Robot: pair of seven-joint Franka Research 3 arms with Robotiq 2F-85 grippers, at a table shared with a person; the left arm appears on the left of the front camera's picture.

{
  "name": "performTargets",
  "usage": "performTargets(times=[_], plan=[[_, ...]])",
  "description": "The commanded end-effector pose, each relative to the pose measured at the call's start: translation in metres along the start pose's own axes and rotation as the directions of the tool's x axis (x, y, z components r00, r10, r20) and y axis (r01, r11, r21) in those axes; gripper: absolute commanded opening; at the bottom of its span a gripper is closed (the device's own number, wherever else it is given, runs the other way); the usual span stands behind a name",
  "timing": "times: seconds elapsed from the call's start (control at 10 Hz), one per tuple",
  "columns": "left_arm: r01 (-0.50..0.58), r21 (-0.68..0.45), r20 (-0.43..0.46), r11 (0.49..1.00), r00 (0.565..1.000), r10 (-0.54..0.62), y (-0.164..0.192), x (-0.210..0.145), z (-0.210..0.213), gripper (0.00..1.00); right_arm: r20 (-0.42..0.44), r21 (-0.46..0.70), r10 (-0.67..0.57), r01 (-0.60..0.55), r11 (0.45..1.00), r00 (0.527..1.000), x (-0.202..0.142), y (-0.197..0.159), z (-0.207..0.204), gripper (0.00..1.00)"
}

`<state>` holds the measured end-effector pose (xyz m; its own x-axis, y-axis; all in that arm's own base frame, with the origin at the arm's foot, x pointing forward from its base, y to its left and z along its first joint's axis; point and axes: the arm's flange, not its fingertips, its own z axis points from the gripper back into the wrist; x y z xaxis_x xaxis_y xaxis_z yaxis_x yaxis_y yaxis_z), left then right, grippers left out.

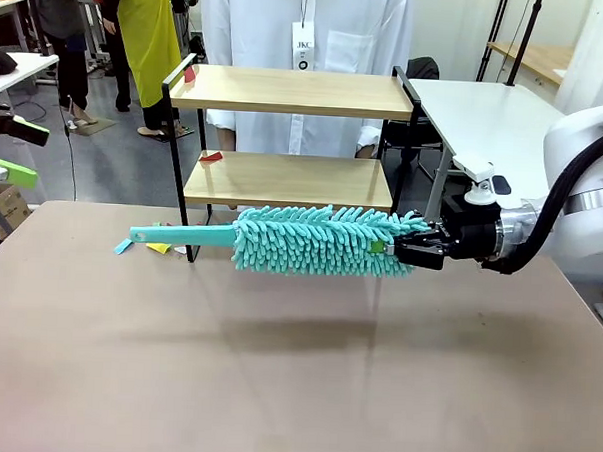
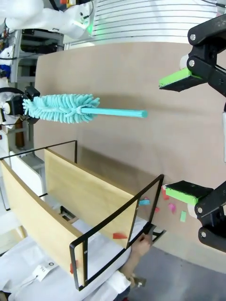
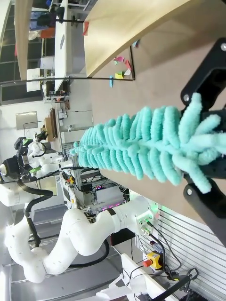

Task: Clean the shelf.
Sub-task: Hand the Duster back to the human.

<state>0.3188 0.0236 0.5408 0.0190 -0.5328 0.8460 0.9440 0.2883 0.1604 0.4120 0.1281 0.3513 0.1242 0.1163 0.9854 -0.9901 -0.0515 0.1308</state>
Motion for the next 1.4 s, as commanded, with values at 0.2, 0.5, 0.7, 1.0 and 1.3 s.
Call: performTargets(times=[0.2,0.5,0.7,1.0,1.3], plan=[[0.000,0.005,0.012,1.000,1.000,0.000,0.002,0.005,-0.005,1.00,0.027,-0.013,0.030,-0.030,0.999,0.999,0.023,0.007,0.007,0.17],[0.000,0.005,0.012,1.000,1.000,0.000,0.002,0.005,-0.005,1.00,0.064,-0.129,0.116,-0.107,0.986,0.991,0.100,0.034,0.039,0.17],[0.000,0.005,0.012,1.000,1.000,0.000,0.002,0.005,-0.005,1.00,0.123,-0.272,0.159,-0.121,0.955,0.979,0.144,0.054,0.065,0.17],[0.000,0.005,0.012,1.000,1.000,0.000,0.002,0.005,-0.005,1.00,0.151,-0.512,0.199,-0.095,0.854,0.968,0.175,0.065,0.104,0.17],[0.000,0.005,0.012,1.000,1.000,0.000,0.002,0.005,-0.005,1.00,0.149,-0.736,0.184,-0.016,0.677,0.972,0.173,0.064,0.148,0.17]])
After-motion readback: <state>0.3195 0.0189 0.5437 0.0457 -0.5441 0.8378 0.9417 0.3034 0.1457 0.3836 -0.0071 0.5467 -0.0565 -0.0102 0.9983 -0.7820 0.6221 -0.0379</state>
